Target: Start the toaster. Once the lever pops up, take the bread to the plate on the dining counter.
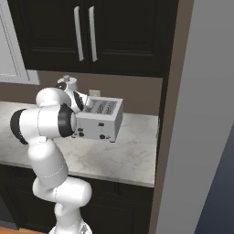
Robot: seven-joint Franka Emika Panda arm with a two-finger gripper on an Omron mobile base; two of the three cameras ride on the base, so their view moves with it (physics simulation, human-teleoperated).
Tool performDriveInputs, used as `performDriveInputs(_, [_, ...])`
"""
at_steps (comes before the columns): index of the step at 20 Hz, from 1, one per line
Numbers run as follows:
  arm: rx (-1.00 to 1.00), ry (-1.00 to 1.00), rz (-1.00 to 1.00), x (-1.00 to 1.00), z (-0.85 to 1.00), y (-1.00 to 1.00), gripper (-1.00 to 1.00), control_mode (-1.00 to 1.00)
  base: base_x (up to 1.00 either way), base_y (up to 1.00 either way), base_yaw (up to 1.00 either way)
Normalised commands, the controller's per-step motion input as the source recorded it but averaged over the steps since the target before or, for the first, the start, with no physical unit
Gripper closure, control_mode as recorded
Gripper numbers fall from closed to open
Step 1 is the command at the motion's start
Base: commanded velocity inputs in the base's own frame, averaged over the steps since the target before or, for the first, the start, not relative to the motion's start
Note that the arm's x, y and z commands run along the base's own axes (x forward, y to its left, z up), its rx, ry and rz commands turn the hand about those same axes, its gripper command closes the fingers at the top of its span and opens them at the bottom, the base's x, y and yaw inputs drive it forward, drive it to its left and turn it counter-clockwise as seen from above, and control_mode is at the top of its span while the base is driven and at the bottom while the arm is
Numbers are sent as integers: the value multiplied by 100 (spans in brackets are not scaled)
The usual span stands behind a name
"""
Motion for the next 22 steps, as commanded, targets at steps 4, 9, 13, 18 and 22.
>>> performDriveInputs(4, [0,0,0,0,0,0,-100,-100,0,0,0])
performDriveInputs(9, [0,0,0,0,0,0,-100,-100,0,0,0])
performDriveInputs(13, [0,0,0,0,0,0,-100,-100,0,0,0])
performDriveInputs(18, [0,0,0,0,0,0,-100,-100,0,0,0])
performDriveInputs(22, [0,0,0,0,0,0,-100,-100,0,0,0])
